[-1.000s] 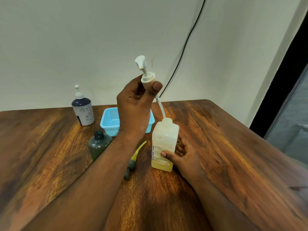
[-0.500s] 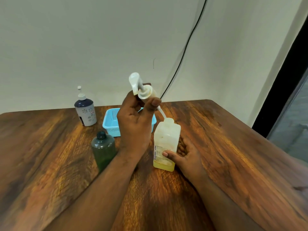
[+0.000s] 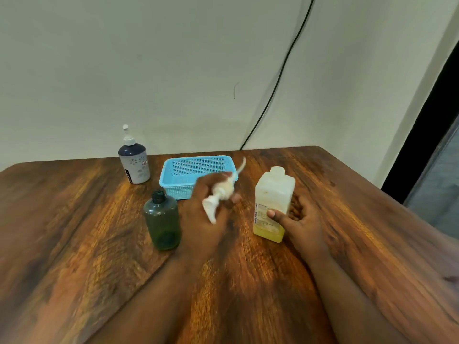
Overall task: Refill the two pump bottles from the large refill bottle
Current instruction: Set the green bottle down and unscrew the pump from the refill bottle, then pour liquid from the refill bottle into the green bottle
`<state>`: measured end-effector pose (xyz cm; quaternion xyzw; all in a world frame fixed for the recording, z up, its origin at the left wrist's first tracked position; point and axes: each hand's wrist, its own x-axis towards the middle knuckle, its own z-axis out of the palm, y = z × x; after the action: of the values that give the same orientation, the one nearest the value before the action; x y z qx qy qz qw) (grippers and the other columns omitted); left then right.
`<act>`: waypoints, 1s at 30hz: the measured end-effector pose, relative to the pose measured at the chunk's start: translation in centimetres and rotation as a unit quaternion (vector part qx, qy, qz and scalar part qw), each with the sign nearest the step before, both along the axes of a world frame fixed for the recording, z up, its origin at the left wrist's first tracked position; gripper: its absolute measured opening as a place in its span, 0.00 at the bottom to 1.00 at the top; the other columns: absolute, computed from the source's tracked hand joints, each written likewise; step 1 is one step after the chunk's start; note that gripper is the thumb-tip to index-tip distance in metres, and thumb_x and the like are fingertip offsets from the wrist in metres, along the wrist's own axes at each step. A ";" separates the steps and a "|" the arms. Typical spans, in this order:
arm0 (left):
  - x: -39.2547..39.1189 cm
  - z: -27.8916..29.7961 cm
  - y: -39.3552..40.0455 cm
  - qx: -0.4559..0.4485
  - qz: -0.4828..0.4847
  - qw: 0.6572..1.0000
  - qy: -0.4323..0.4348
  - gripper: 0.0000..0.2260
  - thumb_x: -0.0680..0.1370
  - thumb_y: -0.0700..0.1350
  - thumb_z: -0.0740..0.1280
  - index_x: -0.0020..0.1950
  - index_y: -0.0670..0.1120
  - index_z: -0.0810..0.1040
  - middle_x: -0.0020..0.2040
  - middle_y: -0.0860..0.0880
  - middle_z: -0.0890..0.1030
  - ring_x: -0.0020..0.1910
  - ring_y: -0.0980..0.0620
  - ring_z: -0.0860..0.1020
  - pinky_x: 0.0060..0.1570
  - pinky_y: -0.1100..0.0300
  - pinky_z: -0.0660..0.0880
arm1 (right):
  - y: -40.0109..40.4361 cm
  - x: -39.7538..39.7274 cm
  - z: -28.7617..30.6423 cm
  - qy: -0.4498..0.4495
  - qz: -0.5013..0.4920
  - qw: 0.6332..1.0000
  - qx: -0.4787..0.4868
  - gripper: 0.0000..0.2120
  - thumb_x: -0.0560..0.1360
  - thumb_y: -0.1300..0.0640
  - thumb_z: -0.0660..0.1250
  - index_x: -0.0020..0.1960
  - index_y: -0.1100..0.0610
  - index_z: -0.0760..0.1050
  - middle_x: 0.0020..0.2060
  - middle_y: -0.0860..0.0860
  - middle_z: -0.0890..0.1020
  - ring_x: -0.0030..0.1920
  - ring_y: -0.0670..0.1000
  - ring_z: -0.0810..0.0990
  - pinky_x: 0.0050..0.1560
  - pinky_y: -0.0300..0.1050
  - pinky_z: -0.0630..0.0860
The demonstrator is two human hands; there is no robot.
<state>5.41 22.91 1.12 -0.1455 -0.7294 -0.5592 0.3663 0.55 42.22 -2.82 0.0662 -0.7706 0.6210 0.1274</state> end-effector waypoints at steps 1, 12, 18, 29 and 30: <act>-0.2 -1.6 0.0 -0.059 -0.015 0.998 -0.031 0.23 0.73 0.33 0.72 0.59 0.56 0.74 0.56 0.61 0.78 0.56 0.65 0.78 0.52 0.72 0.75 | 0.3 -0.1 0.0 0.001 -0.011 1.000 -0.001 0.34 0.62 0.46 0.75 0.65 0.50 0.70 0.55 0.40 0.78 0.54 0.41 0.78 0.48 0.38 0.80; -3.3 -4.8 1.4 -0.451 -0.118 0.869 -0.167 0.16 0.76 0.36 0.61 0.58 0.51 0.77 0.54 0.52 0.79 0.54 0.53 0.76 0.52 0.52 0.75 | 2.4 -1.1 -0.5 -0.002 -0.079 0.996 0.028 0.39 0.62 0.40 0.74 0.69 0.48 0.67 0.64 0.49 0.76 0.60 0.50 0.78 0.51 0.53 0.81; -3.3 -3.5 1.4 -0.508 -0.134 0.829 -0.194 0.23 0.79 0.36 0.57 0.70 0.56 0.72 0.71 0.50 0.71 0.69 0.49 0.70 0.66 0.51 0.70 | 2.0 -1.3 0.1 0.008 -0.076 0.997 0.023 0.38 0.61 0.39 0.74 0.68 0.49 0.68 0.64 0.50 0.77 0.59 0.51 0.78 0.49 0.52 0.82; -0.4 -1.1 -1.0 -0.356 -0.078 0.920 -0.146 0.23 0.77 0.32 0.63 0.64 0.55 0.78 0.68 0.56 0.76 0.68 0.60 0.72 0.68 0.57 0.71 | 1.2 -0.8 -0.3 -0.004 -0.057 0.998 0.006 0.35 0.63 0.43 0.74 0.67 0.52 0.69 0.64 0.50 0.76 0.58 0.48 0.78 0.50 0.46 0.81; 0.4 -0.8 -2.1 -0.302 -0.105 0.941 -0.113 0.21 0.74 0.30 0.63 0.58 0.51 0.82 0.63 0.55 0.80 0.64 0.61 0.75 0.65 0.60 0.74 | 1.0 -0.6 -0.3 -0.007 -0.053 0.999 0.006 0.37 0.62 0.41 0.73 0.67 0.52 0.68 0.64 0.49 0.76 0.59 0.48 0.78 0.52 0.49 0.81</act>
<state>5.85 20.85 0.31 -0.2611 -0.8813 -0.3603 0.1592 -0.07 43.25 -3.16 0.0213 -0.7774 0.6094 0.1547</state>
